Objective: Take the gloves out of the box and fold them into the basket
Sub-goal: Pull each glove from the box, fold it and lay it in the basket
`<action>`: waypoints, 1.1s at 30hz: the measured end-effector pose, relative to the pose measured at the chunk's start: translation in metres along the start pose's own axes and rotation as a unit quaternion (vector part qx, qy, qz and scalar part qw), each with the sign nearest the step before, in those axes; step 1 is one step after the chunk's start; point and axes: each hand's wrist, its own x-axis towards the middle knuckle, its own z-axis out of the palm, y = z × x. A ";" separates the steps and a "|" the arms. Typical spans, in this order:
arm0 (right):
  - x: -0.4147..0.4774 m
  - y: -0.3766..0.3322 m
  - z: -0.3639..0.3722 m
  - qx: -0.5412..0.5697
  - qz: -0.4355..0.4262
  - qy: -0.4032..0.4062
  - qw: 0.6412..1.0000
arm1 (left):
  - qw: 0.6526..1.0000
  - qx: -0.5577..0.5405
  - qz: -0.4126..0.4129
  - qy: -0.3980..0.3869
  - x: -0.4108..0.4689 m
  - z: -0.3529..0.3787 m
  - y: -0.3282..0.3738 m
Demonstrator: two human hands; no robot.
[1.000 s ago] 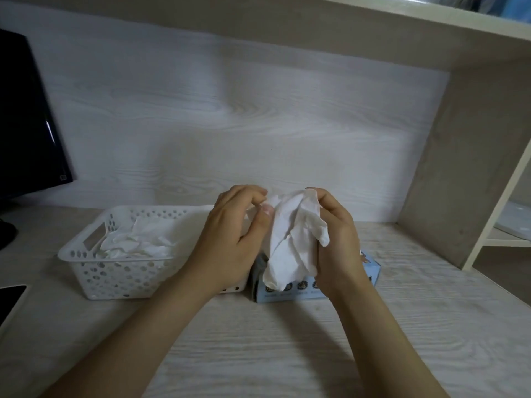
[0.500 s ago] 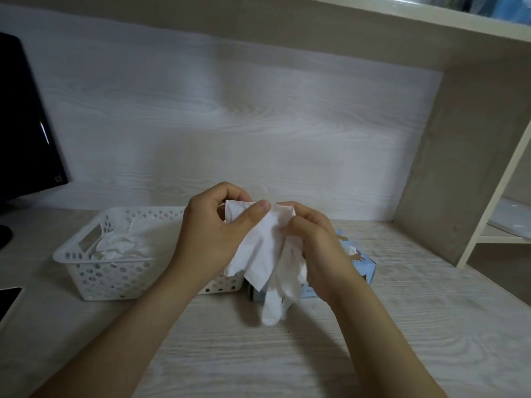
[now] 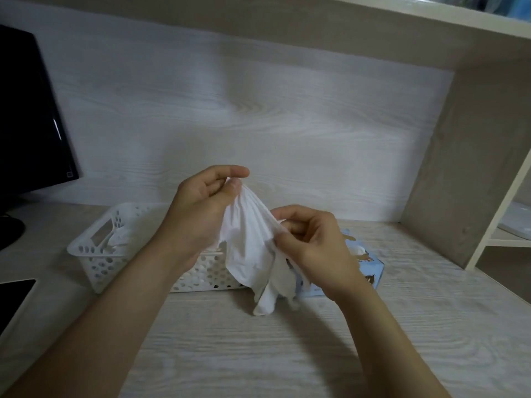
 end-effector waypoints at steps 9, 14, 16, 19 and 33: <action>0.007 -0.003 0.010 0.031 0.096 0.055 0.993 | 0.995 0.045 0.022 0.088 0.008 -0.020 0.004; 0.027 -0.004 0.035 -0.062 0.107 0.122 0.985 | 0.980 0.060 -0.041 0.185 0.022 -0.048 -0.002; 0.039 -0.003 0.048 -0.164 0.055 0.153 0.973 | 0.971 0.083 -0.057 0.216 0.023 -0.058 0.000; 0.055 -0.004 0.063 -0.281 -0.011 0.156 0.947 | 0.960 0.102 -0.095 0.243 0.024 -0.067 0.000; 0.109 -0.002 0.091 -0.317 0.125 0.096 0.935 | 0.843 0.482 -0.055 0.233 0.022 -0.094 -0.013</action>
